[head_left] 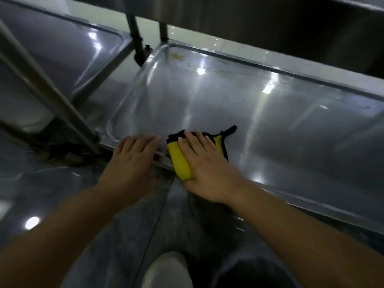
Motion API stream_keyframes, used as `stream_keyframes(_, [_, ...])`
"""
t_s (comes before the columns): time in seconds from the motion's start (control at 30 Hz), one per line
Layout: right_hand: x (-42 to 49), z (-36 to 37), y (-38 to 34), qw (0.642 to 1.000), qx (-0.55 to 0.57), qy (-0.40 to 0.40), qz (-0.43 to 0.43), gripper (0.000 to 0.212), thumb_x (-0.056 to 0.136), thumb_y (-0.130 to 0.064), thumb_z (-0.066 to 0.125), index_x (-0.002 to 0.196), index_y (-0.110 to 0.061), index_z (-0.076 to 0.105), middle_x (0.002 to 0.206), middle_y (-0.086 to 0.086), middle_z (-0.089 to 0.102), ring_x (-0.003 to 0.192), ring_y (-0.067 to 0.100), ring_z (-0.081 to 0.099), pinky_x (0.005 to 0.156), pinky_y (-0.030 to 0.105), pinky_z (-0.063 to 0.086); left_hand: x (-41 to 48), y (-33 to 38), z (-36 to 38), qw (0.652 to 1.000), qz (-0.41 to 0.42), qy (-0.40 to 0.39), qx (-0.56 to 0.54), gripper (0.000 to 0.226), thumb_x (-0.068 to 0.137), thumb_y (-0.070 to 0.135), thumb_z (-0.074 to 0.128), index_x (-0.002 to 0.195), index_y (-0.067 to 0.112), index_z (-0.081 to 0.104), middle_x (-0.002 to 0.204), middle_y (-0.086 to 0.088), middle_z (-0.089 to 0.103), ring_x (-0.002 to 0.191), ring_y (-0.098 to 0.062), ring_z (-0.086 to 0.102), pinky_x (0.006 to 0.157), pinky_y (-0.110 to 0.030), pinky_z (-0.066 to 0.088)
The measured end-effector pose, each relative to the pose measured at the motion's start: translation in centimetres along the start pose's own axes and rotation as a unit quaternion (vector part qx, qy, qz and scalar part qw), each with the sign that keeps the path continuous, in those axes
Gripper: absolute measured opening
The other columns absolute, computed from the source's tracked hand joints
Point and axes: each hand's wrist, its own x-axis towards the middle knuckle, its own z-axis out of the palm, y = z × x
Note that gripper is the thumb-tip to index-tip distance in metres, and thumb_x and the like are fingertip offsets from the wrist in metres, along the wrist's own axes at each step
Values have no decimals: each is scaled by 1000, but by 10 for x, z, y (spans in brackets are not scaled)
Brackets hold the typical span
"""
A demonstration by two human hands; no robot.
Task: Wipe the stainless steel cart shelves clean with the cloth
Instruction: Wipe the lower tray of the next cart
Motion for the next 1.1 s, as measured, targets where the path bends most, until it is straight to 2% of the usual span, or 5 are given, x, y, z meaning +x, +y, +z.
stream_keyframes(0.3, [148,1,-68,995,85,-33,-29,94,85,-56,55,153,-20,2,161,1,-4,147,24,-9,118,38,-6,-30,-44,-14,988,-147,46,-19,75,64,1,76,133,-4,47,132,-25,50,122,-43,45,102,-44,29])
stream_keyframes(0.5, [126,2,-32,996,79,28,-28,83,91,-53,48,154,-20,4,161,0,-3,147,17,-7,115,30,-9,-11,-27,-18,977,-154,131,-63,68,67,-9,63,132,-7,44,128,-29,51,119,-47,46,102,-43,27])
stream_keyframes(0.8, [-22,-28,103,967,93,110,210,80,67,-63,42,131,-16,45,156,3,22,143,22,21,114,35,21,26,7,-6,987,-93,95,-88,65,62,-6,64,126,-8,49,111,-33,57,99,-49,53,82,-55,47])
stream_keyframes(0.9, [-63,-36,126,944,85,129,290,65,77,-50,63,129,-15,49,152,8,23,138,29,23,110,39,25,32,12,-6,990,-85,70,-87,74,55,-12,70,127,-7,49,112,-34,57,91,-51,58,76,-55,49])
stream_keyframes(1.1, [-22,-27,93,947,2,112,302,57,90,-47,52,135,-15,45,143,10,32,129,28,25,109,36,18,38,8,-11,986,-116,59,-109,72,71,-4,61,139,3,38,129,-27,50,108,-46,51,88,-52,43])
